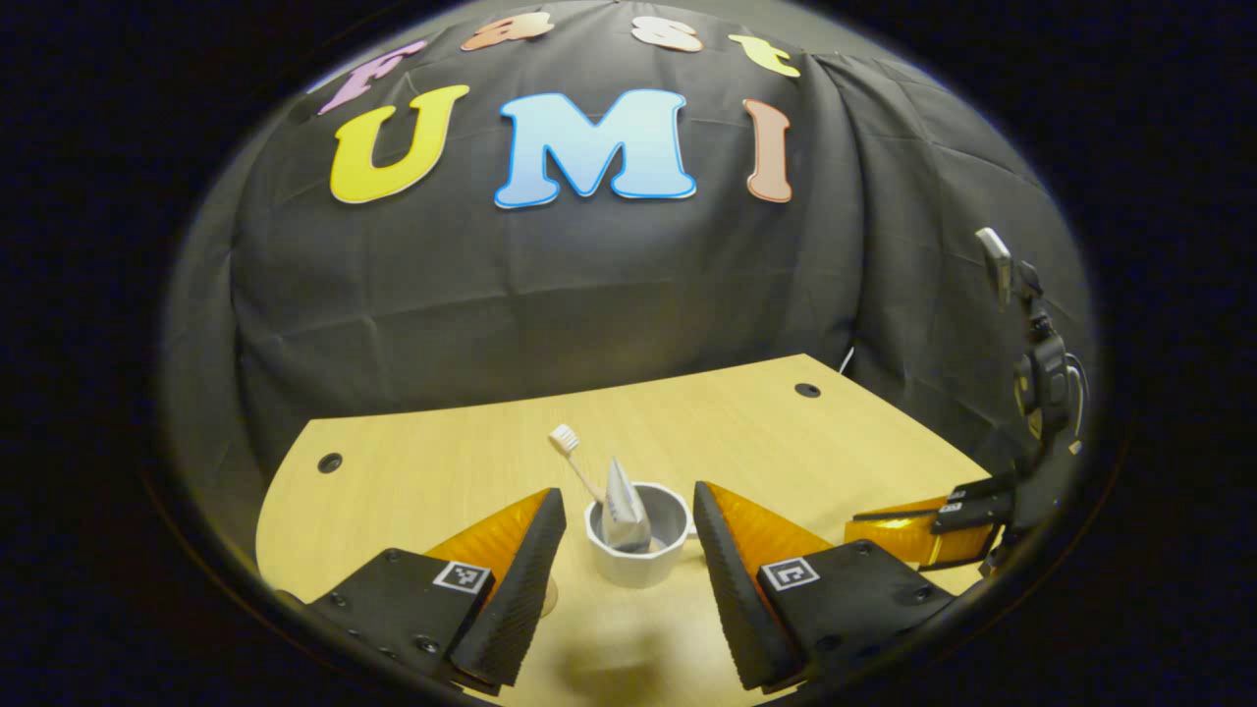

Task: Put the toothbrush and toothpaste on the desktop into the cup, then pick up the cup and place it on the coaster on the desktop.

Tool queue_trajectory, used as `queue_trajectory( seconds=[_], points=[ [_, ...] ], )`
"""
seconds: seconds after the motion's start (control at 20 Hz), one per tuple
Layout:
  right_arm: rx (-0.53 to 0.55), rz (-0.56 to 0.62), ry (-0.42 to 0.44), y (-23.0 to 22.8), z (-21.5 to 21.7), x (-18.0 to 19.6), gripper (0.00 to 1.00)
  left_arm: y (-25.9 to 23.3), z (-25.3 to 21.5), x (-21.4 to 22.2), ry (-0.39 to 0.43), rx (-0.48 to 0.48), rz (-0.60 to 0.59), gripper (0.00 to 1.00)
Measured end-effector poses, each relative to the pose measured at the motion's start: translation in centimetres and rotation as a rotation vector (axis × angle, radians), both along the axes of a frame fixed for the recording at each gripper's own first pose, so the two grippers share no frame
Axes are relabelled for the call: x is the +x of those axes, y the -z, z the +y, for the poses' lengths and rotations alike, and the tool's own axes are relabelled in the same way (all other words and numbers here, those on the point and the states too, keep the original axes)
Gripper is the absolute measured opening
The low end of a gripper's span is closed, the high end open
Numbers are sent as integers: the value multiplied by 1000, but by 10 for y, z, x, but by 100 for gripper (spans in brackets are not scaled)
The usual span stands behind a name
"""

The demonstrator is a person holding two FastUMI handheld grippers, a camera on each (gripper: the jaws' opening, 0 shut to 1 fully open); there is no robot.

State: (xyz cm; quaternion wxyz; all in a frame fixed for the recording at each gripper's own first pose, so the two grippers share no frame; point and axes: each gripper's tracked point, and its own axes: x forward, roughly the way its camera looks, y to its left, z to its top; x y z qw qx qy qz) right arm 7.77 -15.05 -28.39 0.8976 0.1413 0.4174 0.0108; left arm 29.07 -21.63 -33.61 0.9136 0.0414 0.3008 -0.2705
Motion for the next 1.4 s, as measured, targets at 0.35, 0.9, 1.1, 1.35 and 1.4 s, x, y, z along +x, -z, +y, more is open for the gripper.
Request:
queue_trajectory(
  seconds=[0.35,0.9,1.1,1.35,1.4],
  points=[
    [-66,70,-239,10,22,30,41,17,66,-17,-108,28,69,87],
    [-235,158,-589,28,50,64,53,56,140,-68,-231,81,211,94],
    [-259,195,-674,34,53,73,54,66,165,-88,-260,110,247,94],
    [-318,249,-810,42,54,78,52,75,187,-98,-303,137,280,94],
    [-327,251,-823,44,55,80,54,77,190,-99,-311,140,283,94]
  ],
)
